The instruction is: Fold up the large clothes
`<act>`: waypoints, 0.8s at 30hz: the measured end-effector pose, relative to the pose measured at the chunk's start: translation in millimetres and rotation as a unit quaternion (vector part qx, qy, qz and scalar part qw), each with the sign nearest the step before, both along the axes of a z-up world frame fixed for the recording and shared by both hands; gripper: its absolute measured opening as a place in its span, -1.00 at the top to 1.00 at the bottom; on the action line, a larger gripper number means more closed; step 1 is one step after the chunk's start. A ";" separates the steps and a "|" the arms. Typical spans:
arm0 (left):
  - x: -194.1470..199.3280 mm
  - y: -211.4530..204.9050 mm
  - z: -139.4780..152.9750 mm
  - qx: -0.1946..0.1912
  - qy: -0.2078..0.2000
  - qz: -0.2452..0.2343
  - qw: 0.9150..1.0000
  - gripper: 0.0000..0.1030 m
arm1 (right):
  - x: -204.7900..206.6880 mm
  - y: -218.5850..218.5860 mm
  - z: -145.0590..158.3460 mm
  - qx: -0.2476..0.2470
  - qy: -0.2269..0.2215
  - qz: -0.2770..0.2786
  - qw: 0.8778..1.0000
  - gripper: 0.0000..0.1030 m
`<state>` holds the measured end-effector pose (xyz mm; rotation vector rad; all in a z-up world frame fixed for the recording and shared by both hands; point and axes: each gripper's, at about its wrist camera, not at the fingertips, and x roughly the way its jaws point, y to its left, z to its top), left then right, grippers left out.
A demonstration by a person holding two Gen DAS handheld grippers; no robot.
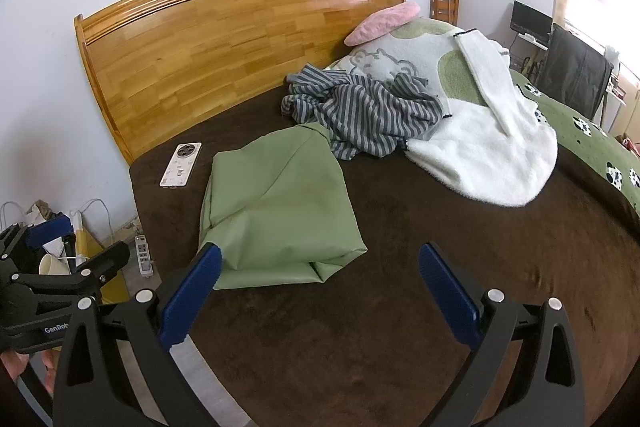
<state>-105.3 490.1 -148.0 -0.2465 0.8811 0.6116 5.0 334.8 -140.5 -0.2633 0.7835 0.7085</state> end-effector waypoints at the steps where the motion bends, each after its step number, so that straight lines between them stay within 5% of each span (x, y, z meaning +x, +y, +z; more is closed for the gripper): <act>1: -0.3 0.2 0.3 0.001 -0.001 0.000 1.000 -0.87 | 0.1 0.6 0.0 0.000 0.000 -0.001 1.000 -0.89; 24: -4.5 -2.8 0.9 0.009 0.002 0.002 1.000 -0.87 | -5.4 1.6 -2.6 -0.001 0.001 0.000 1.000 -0.89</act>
